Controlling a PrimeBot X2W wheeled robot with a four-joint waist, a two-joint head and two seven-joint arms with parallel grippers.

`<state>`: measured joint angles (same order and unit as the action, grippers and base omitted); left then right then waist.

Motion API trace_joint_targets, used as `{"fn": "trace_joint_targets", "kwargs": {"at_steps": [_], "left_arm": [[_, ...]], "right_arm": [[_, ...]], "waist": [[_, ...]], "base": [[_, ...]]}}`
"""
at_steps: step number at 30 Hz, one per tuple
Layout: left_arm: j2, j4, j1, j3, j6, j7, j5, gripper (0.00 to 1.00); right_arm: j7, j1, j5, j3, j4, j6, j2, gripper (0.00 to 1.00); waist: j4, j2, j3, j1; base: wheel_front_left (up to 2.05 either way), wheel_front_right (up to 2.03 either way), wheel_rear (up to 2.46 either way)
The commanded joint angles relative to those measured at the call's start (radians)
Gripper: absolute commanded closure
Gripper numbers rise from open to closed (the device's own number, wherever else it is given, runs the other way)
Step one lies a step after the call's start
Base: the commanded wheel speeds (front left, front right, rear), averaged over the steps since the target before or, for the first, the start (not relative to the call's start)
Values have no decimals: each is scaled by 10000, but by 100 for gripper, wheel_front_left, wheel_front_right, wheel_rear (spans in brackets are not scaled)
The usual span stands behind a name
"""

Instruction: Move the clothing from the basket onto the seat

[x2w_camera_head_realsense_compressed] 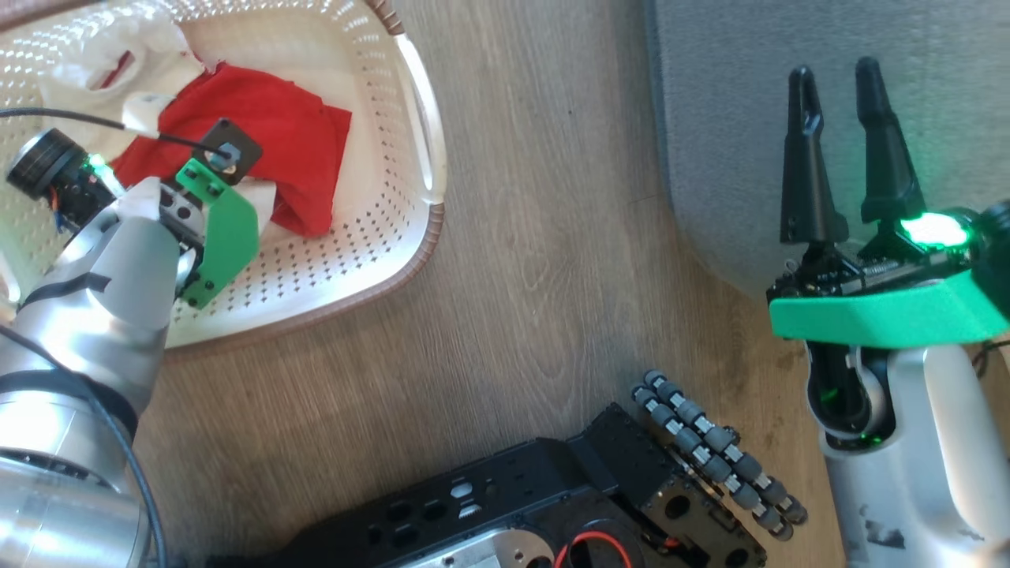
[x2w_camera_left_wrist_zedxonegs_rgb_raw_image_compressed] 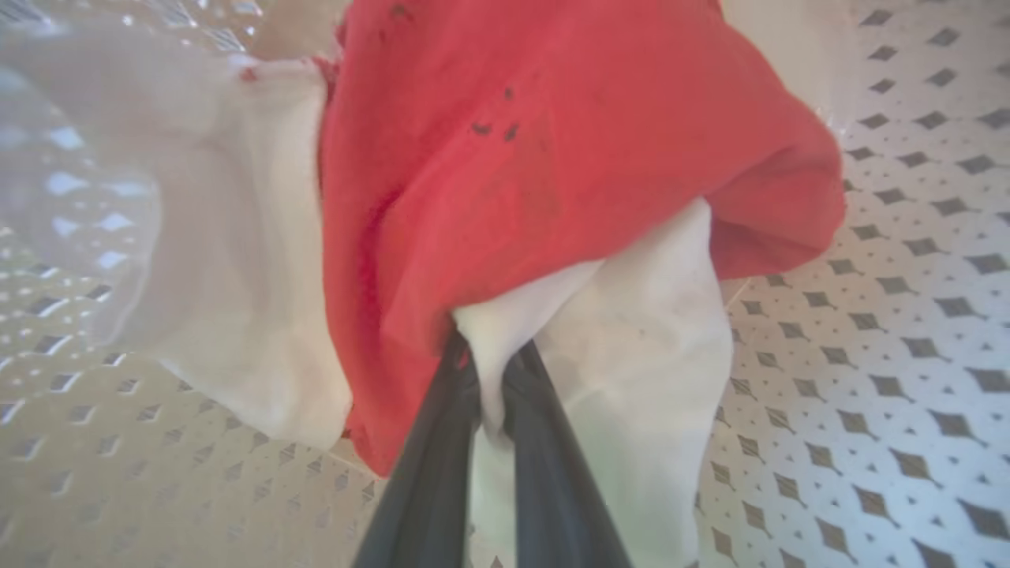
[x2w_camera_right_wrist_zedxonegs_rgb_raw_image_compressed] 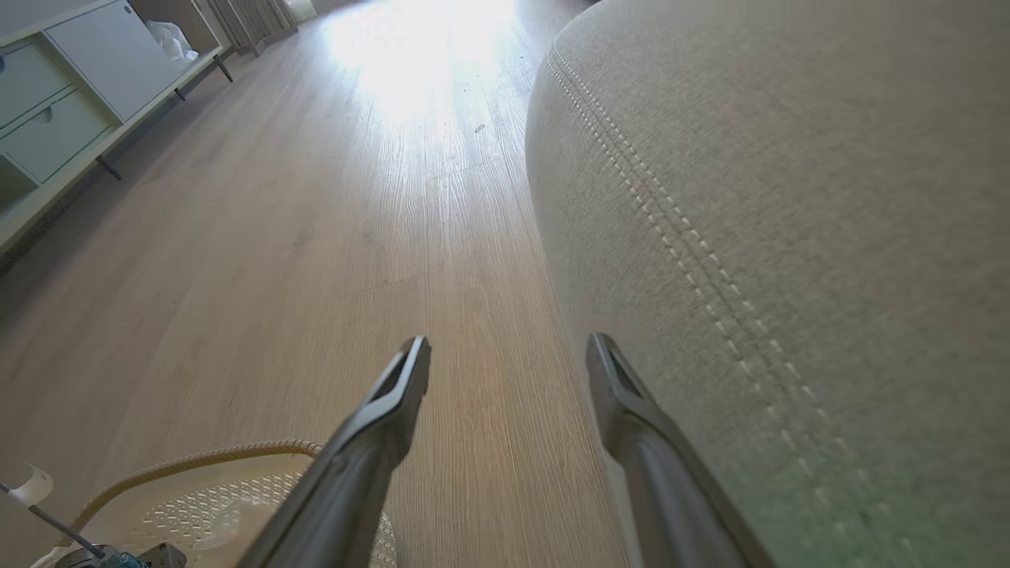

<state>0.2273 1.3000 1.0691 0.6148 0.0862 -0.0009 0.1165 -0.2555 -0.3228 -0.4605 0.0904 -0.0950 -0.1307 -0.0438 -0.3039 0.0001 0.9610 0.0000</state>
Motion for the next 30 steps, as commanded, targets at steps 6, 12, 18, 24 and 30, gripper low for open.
{"fn": "trace_joint_targets", "kwargs": {"at_steps": [6,12,18,24,30], "left_arm": [[380,-93,-352,-292,-264,-652,-341,100],[49,-97,-992,-409,-433,-1732,-709,100],[-291,-167,-1688,-672,-754,-2420,-1194,100],[-661,-1445,-2518,-999,-1130,-2601,-1702,100],[-773,-3537,-3450,-1411,-1316,-2606,-2129,100]], "right_arm": [[-63,-14,-341,357,10,0,-64,0],[-63,-1,-387,281,401,0,-64,0],[-63,275,-237,192,638,0,-64,0],[-63,579,-18,115,881,0,-64,0],[-63,907,62,-8,1089,0,-64,0]], "waist": [[-258,-1,-739,0],[-45,-1,-2059,0],[288,-1,-3427,0],[704,-1,-4694,0],[1155,-1,-5695,0]], "base": [[0,0,0],[0,0,0],[0,0,0],[0,0,0],[0,0,0]]}}
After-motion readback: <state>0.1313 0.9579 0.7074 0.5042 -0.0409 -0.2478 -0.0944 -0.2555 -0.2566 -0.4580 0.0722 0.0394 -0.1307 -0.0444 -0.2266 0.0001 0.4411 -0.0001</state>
